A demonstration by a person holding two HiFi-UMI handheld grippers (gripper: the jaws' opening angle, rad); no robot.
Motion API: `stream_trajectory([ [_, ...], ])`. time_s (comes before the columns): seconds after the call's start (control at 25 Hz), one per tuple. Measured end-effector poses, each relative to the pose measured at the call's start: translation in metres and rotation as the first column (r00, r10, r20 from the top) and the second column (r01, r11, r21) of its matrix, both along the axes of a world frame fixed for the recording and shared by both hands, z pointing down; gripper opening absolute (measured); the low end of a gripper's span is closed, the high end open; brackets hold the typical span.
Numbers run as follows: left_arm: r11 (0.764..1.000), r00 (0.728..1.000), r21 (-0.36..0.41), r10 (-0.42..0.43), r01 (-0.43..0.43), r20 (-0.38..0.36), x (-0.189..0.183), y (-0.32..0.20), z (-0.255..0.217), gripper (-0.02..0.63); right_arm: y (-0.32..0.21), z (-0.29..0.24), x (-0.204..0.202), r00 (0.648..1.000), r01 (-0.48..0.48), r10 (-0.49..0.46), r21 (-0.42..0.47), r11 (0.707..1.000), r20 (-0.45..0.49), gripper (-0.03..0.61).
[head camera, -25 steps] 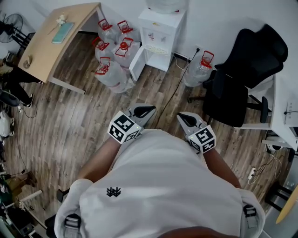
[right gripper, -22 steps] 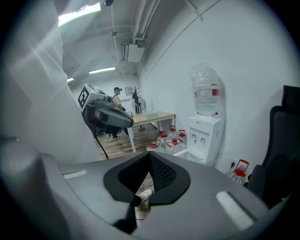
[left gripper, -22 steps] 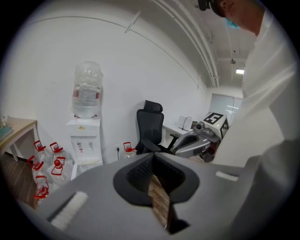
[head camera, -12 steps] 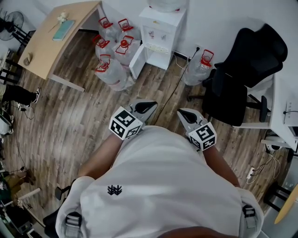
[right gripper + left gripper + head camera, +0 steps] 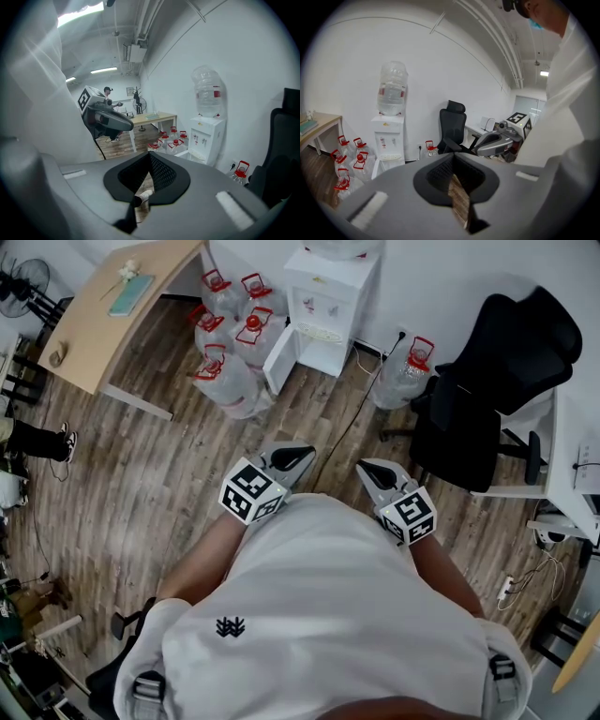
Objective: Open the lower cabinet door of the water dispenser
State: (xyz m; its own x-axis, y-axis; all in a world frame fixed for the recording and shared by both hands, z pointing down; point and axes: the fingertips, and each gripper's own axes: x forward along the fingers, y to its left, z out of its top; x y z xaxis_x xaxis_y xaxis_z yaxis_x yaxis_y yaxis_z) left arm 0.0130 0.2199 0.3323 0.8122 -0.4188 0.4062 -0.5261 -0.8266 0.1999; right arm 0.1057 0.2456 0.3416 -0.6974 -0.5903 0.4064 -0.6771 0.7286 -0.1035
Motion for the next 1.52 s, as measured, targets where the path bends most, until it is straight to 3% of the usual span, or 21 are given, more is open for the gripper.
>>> stream_trajectory([
  [1.52,0.999,0.999,-0.029,-0.042,0.043,0.011,-0.031,0.02,0.019,0.057,0.022,0.009,-0.03,0.999,0.043,-0.043,-0.011,0.999,0.007,0.001],
])
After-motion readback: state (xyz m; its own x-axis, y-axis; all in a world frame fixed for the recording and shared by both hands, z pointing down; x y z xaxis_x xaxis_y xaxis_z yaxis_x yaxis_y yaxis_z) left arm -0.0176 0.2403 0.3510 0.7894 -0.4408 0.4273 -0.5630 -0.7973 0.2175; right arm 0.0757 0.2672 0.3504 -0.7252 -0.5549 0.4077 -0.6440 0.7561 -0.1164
